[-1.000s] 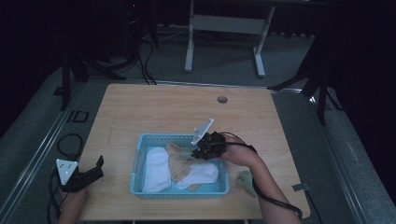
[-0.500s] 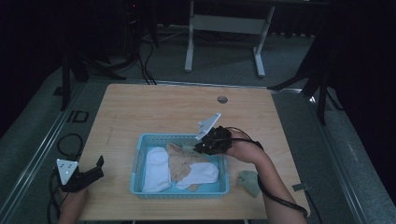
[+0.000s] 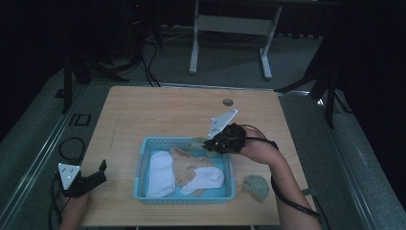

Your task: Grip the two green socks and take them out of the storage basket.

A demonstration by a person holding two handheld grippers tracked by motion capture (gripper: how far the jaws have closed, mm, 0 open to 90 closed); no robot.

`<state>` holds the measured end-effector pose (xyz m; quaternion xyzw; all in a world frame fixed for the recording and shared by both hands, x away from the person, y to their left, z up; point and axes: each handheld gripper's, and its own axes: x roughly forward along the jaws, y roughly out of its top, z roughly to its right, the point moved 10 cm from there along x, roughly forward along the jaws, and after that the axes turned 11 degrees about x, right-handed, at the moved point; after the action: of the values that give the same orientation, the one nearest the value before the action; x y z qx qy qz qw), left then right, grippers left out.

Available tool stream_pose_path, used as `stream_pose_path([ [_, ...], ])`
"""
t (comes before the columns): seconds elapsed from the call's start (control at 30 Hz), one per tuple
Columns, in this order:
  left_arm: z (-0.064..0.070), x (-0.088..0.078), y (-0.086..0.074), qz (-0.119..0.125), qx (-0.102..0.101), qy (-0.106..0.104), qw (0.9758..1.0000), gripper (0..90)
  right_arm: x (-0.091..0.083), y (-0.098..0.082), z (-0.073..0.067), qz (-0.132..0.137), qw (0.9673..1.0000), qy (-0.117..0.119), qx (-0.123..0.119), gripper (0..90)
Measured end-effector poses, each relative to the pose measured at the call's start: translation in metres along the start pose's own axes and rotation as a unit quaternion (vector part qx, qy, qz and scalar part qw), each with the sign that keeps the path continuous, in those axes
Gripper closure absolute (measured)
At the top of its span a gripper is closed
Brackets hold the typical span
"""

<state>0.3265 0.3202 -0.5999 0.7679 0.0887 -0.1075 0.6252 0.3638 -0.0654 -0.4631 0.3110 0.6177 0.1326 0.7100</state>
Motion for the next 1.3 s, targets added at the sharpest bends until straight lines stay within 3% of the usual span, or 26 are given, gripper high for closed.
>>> stream_pose_path([
  [0.27,0.0,0.0,0.0,0.0,0.001,0.001,1.0,0.7,-0.024,-0.001,0.014,0.023,0.9993,-0.025,0.017,85.3],
  [0.6,0.0,0.0,0.0,0.0,0.001,0.001,1.0,0.7,-0.046,-0.021,0.033,0.032,0.9972,-0.05,0.047,85.3],
  [1.0,0.0,0.0,0.0,-0.001,-0.002,0.001,1.0,0.7,-0.062,-0.064,0.055,0.039,0.9917,-0.077,0.096,85.3],
  [1.3,-0.001,0.001,0.0,-0.002,-0.002,0.002,1.0,0.7,-0.062,-0.105,0.071,0.033,0.9862,-0.092,0.134,85.3],
])
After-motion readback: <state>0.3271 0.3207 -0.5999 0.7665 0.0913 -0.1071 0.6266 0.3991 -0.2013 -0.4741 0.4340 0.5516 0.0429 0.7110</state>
